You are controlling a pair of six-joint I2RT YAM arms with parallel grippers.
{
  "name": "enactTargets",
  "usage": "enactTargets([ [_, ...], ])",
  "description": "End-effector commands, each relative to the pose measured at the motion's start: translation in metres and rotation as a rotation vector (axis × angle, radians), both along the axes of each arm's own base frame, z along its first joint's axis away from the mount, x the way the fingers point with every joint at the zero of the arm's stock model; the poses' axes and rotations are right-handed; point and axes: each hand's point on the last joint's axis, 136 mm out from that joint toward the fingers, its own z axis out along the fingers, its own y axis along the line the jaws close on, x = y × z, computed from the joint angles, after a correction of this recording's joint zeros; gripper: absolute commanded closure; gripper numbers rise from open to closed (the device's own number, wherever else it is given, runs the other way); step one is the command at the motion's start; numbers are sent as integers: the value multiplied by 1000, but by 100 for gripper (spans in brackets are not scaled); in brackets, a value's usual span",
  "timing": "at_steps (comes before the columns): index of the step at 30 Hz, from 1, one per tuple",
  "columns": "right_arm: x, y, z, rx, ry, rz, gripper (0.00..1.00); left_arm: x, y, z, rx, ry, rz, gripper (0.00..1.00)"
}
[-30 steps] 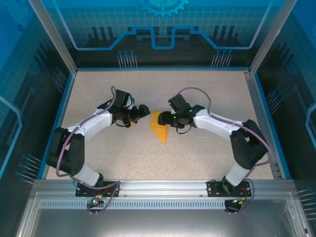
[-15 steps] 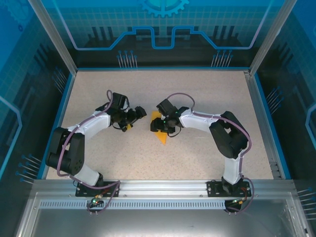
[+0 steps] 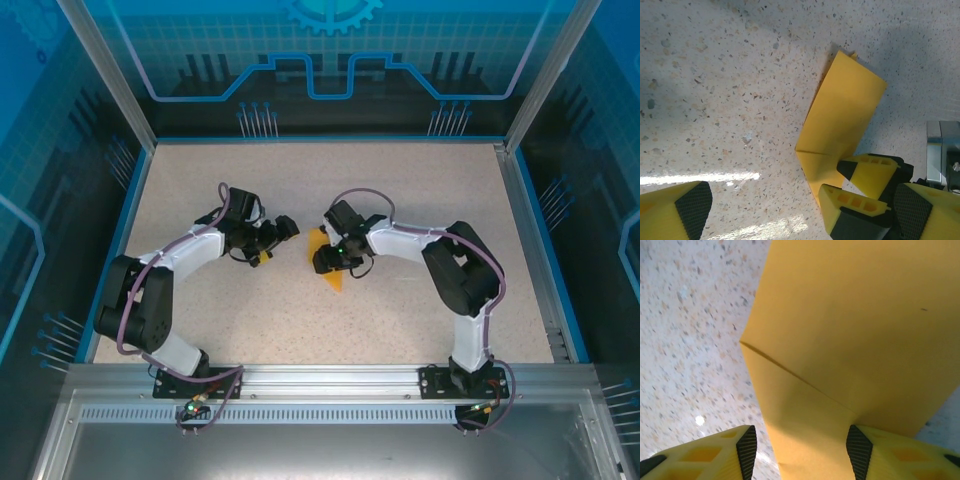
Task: Fold a paper plane with a square sheet of paper (pick it up from the middle)
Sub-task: Rotate the paper at the center of the table.
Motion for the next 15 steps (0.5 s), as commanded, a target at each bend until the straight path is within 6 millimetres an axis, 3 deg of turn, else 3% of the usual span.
enactTargets([
  [1,-27,-48,-10,-71,100,99,45,-6,1,-2,-13,14,-14,3],
  [5,-25,-44,17,-2,67,117,44,-7,1,0,-16,8,-9,3],
  [12,7,-24,61,34,-41,-96,38,-8,1,-1,-29,13,10,2],
  [15,22,-12,65,38,-69,-176,36,-9,1,-3,-34,20,19,2],
])
